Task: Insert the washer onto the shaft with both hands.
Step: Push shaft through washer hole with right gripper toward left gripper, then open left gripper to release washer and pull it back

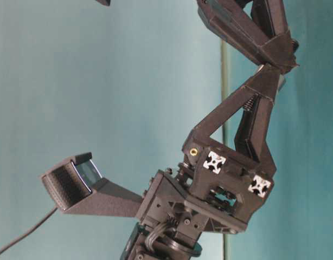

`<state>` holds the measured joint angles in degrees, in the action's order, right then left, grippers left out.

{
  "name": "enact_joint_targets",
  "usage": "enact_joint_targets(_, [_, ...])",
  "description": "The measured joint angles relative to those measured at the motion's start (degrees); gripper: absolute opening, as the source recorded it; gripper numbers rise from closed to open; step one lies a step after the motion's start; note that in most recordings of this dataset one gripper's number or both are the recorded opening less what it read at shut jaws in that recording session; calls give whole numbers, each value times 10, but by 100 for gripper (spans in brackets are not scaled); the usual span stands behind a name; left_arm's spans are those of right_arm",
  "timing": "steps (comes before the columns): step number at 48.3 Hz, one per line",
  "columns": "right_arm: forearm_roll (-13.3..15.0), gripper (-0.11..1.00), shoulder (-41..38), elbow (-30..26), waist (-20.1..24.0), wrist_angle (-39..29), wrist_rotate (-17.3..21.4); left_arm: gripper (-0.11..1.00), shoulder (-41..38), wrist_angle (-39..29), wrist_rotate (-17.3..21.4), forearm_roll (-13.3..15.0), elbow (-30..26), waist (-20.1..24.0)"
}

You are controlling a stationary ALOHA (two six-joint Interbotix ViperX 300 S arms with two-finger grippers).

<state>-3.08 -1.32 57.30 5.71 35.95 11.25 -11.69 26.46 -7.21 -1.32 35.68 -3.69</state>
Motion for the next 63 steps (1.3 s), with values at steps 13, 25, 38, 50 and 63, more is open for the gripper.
enact_joint_targets(13, [0,0,-1,1,0,-1,0,37,-1,-32,-3,1,-8,1])
enact_joint_targets(25, [0,0,-1,1,0,-6,1,37,-2,-39,-4,0,-17,0])
enact_joint_targets(38, [0,0,-1,1,0,-7,1,59,-2,-47,-4,0,-23,-1])
enact_joint_targets(50, [0,0,-1,1,1,-8,1,89,-2,-47,-4,1,-24,1])
enact_joint_targets(63, [0,0,-1,1,0,-8,1,88,11,-50,-1,0,-23,1])
